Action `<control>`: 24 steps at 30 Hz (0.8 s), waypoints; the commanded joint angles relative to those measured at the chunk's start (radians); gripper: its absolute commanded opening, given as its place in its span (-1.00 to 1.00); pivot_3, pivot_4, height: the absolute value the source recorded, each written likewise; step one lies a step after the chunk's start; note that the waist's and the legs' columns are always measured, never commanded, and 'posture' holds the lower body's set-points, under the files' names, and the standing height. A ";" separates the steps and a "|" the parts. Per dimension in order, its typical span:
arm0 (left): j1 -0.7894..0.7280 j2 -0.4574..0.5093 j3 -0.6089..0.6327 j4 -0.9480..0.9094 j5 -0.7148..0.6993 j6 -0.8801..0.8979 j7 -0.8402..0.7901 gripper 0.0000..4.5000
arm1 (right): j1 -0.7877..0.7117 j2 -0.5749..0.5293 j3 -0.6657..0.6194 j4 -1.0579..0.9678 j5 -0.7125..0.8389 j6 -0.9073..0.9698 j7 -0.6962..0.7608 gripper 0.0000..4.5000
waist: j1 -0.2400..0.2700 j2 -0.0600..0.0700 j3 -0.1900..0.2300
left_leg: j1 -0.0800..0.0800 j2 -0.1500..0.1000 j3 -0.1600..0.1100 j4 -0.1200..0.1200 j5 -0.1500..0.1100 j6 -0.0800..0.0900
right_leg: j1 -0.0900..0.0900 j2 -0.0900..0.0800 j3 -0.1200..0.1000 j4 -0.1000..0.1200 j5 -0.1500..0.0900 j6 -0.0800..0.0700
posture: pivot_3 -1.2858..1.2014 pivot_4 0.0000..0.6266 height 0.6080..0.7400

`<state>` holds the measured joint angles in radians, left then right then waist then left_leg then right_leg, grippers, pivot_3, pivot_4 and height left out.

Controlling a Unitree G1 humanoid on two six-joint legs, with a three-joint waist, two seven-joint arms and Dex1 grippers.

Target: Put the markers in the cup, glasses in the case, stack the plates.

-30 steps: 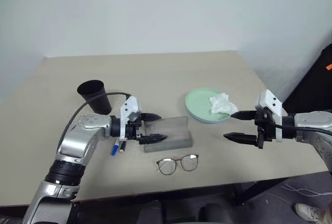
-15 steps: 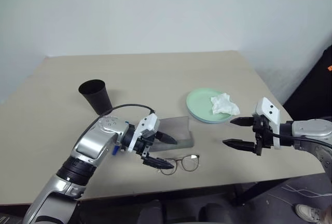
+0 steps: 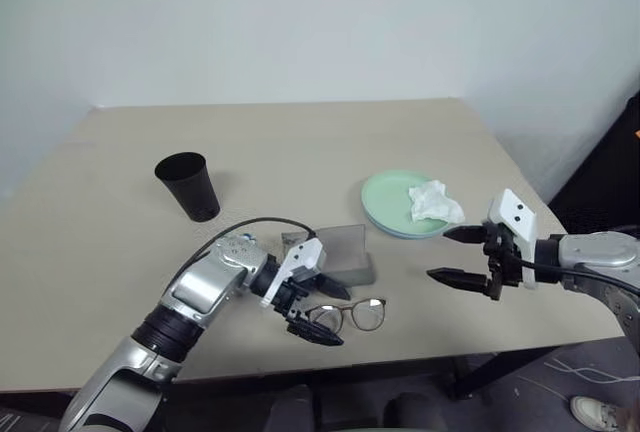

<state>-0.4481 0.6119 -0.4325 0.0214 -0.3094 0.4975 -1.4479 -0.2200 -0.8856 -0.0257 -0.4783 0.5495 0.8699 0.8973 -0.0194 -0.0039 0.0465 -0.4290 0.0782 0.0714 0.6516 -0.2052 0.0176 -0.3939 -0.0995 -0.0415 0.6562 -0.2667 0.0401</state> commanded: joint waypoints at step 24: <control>-0.048 -0.041 -0.036 0.029 0.065 -0.007 0.029 -0.67 | 0.003 0.004 -0.004 -0.021 0.000 -0.009 -0.066 1.00 | 0.000 0.000 0.000 | 0.000 0.000 0.000 0.000 0.000 0.000 | 0.000 0.000 0.000 0.000 0.000 0.000 | 0.03 -1.00 1.00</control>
<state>-0.4701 0.5742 -0.4662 0.0551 -0.2478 0.5060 -1.4131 -0.2118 -0.8806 -0.0120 -0.4788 0.5490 0.8700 0.8335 -0.0194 -0.0041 0.0467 -0.4291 0.0782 0.0712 0.6521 -0.2051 0.0178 -0.3936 -0.0995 -0.0415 0.6562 -0.2667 0.0401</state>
